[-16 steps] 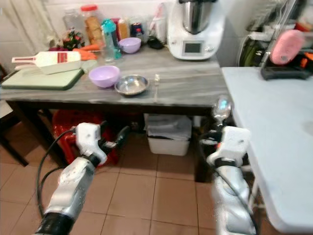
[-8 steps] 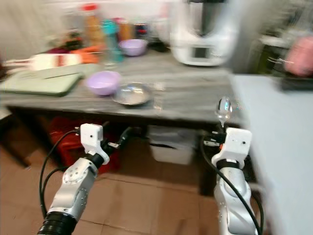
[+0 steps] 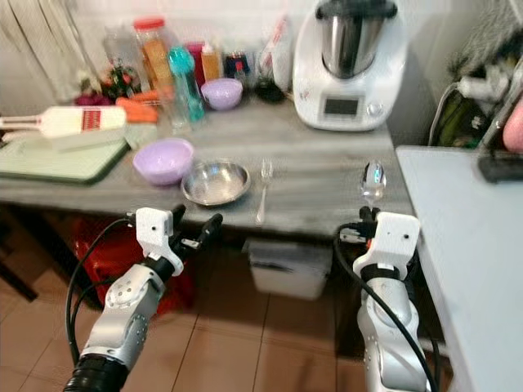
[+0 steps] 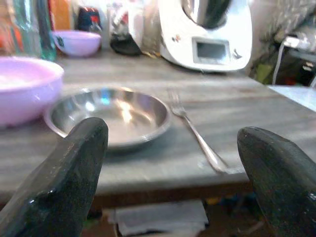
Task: Setting the table
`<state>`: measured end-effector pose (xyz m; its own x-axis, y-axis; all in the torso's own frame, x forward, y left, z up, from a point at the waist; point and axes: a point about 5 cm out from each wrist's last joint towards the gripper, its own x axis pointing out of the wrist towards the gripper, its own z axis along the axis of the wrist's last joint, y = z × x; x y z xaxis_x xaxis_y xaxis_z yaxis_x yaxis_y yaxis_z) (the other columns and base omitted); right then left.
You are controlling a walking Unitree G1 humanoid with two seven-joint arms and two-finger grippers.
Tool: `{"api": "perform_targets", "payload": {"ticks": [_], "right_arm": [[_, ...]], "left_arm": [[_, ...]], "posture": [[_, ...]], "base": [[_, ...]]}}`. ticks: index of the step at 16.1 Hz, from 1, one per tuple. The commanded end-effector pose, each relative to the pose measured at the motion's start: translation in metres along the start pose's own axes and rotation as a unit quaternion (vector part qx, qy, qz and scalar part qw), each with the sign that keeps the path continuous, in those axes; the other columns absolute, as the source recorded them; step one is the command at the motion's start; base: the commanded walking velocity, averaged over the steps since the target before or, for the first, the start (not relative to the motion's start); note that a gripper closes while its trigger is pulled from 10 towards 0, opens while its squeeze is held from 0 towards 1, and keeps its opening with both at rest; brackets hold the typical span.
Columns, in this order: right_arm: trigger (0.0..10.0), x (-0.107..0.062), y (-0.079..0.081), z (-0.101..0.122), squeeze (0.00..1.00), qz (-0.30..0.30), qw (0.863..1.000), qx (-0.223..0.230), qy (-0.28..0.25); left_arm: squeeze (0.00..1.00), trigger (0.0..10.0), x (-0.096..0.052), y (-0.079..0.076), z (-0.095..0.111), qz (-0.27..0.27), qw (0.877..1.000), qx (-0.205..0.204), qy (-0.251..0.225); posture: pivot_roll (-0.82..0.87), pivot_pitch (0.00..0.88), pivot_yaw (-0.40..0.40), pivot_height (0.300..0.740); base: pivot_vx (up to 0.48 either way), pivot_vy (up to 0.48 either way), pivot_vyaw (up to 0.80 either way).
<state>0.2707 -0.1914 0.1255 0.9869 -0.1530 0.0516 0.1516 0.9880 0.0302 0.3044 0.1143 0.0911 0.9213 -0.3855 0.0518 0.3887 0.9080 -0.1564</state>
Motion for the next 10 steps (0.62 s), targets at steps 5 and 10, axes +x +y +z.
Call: {"api": "perform_targets", "payload": {"ticks": [5,10], "right_arm": [[10.0,0.0013,0.0105,0.0033,0.00,0.016,1.000,0.009,-0.007],[10.0,0.0012,0.0119,0.0020,0.00,0.014,1.000,0.015,-0.005]], "left_arm": [[0.00,10.0,-0.0039,0.0101,0.0015,0.014,1.000,0.013,0.004],[0.00,10.0,-0.0074,0.0170,0.0045,0.032,0.999,0.043,-0.001]], "posture": [[-0.10,0.000,0.041,0.740],[-0.10,0.000,0.045,0.740]], "base": [[0.365,0.000,0.00],[0.074,0.000,0.00]]}}
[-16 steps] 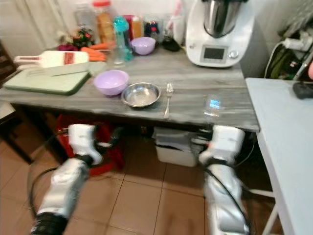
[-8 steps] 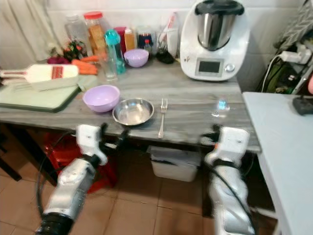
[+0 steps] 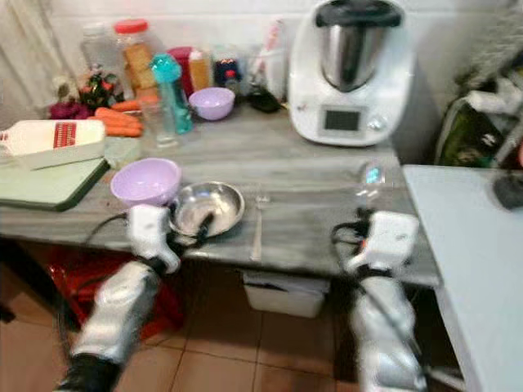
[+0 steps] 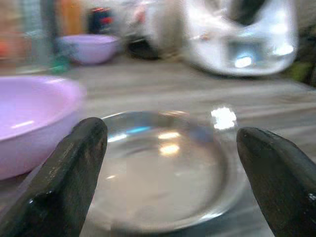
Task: Setting the table
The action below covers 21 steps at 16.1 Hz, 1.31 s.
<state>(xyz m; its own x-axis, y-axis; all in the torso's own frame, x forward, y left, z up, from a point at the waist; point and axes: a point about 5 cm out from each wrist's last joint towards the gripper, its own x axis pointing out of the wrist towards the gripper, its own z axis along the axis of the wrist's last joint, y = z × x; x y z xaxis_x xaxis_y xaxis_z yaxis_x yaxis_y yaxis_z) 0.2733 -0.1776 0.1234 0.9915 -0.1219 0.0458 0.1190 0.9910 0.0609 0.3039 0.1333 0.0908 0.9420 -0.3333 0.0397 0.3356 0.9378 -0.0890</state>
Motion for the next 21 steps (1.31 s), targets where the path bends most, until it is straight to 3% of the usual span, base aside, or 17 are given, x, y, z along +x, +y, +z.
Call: {"api": "perform_targets", "payload": {"ticks": [1,4,7,13,21], "right_arm": [[10.0,0.001,-0.002,0.004,0.00,-0.001,1.000,-0.001,-0.008],[10.0,0.000,0.002,0.000,0.00,0.003,1.000,0.017,0.007],[10.0,0.007,0.005,-0.007,0.00,-0.016,0.994,0.099,0.046],[10.0,0.049,0.030,-0.010,0.00,0.015,0.984,0.110,0.136],[10.0,0.075,0.054,-0.026,0.00,0.039,0.974,0.094,0.201]], "left_arm": [[0.00,10.0,-0.001,0.002,0.002,0.006,1.000,0.004,-0.004],[0.00,10.0,-0.012,0.009,-0.003,-0.001,1.000,0.017,0.007],[0.00,10.0,-0.022,0.012,-0.007,-0.031,0.999,0.039,0.022],[0.00,10.0,-0.034,-0.003,-0.014,-0.151,0.987,0.030,0.052],[0.00,10.0,-0.035,-0.015,-0.016,-0.164,0.985,0.016,0.054]], "posture": [[-0.10,0.000,0.047,0.740],[-0.09,0.000,0.049,0.740],[-0.08,0.000,0.050,0.740],[-0.07,0.000,0.054,0.740],[-0.06,0.000,0.031,0.740]], "base": [[0.000,0.000,0.00],[0.000,0.000,0.00],[0.000,0.000,0.00],[0.000,0.000,0.00],[0.000,0.000,0.00]]}}
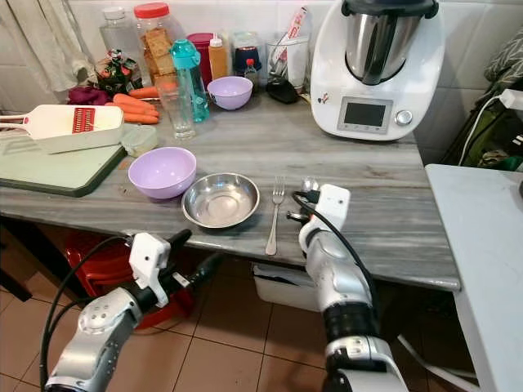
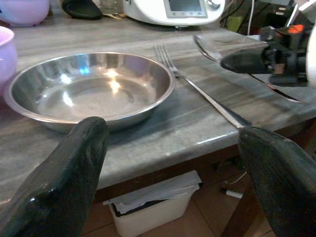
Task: Setting the table
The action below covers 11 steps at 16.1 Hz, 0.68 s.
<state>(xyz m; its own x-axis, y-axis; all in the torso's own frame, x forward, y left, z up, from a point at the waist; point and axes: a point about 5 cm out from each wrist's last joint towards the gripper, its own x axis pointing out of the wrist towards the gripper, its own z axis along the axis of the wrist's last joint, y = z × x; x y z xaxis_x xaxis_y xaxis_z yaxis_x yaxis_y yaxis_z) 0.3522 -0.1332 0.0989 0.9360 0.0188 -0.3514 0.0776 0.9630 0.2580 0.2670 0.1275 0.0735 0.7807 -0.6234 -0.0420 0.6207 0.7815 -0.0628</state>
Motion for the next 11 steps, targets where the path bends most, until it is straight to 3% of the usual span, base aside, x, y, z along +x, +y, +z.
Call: {"api": "perform_targets", "payload": {"ticks": [1,7,11], "right_arm": [[10.0,0.0022,0.0035,0.0052,0.00,0.004,1.000,-0.004,-0.008],[10.0,0.0091,0.0056,-0.0004,0.00,0.007,1.000,-0.001,0.002],[10.0,0.0116,0.0038,-0.0044,0.00,0.001,1.000,0.001,0.004]], "left_arm": [[0.00,10.0,-0.0015,0.0009,0.0016,-0.002,1.000,0.003,0.001],[0.00,10.0,0.0031,0.0000,0.0057,-0.007,1.000,0.006,-0.004],[0.00,10.0,0.0053,-0.0081,0.0070,-0.037,0.999,-0.003,-0.010]], "posture": [[-0.06,0.000,0.031,0.740],[-0.06,0.000,0.034,0.740],[-0.06,0.000,0.037,0.740]], "base": [[0.000,0.000,0.00],[0.000,0.000,0.00],[0.000,0.000,0.00]]}}
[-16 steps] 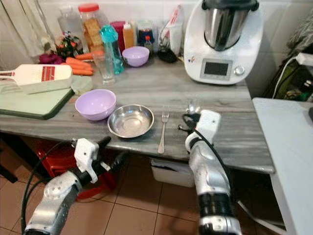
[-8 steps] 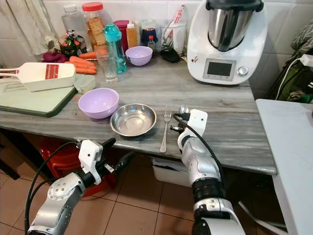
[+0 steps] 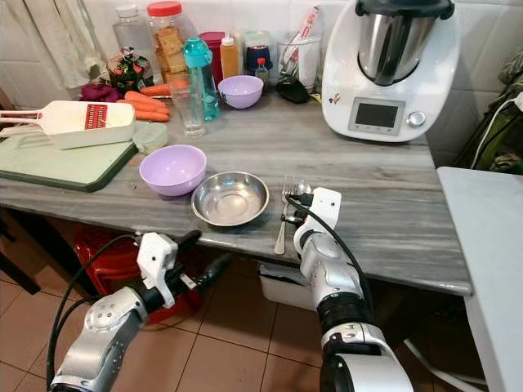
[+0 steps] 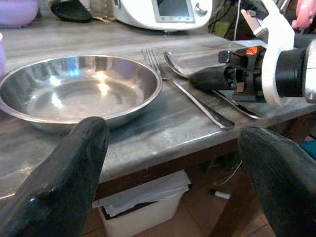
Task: Setting the table
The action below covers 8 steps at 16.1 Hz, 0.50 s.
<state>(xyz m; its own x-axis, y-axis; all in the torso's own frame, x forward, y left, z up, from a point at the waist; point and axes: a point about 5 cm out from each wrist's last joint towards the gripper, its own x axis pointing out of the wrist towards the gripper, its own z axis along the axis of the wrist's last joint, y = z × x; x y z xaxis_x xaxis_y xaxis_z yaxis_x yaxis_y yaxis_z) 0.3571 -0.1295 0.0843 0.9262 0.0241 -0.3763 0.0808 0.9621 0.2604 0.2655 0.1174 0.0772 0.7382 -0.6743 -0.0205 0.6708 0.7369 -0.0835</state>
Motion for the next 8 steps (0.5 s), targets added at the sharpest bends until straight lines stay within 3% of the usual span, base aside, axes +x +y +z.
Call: {"api": "perform_targets", "payload": {"ticks": [1,8], "right_arm": [[10.0,0.0021,0.0031,0.0081,0.00,-0.001,1.000,0.003,-0.010],[10.0,0.0051,-0.0054,0.0100,0.00,-0.016,1.000,-0.002,-0.016]], "left_arm": [[0.00,10.0,0.0002,0.0010,0.0035,-0.003,1.000,0.007,-0.001],[0.00,10.0,0.0000,-0.0005,0.0019,-0.008,1.000,0.003,0.004]], "posture": [[-0.06,0.000,0.036,0.740],[-0.06,0.000,0.037,0.740]], "base": [[0.000,0.000,0.00],[0.000,0.000,0.00]]}}
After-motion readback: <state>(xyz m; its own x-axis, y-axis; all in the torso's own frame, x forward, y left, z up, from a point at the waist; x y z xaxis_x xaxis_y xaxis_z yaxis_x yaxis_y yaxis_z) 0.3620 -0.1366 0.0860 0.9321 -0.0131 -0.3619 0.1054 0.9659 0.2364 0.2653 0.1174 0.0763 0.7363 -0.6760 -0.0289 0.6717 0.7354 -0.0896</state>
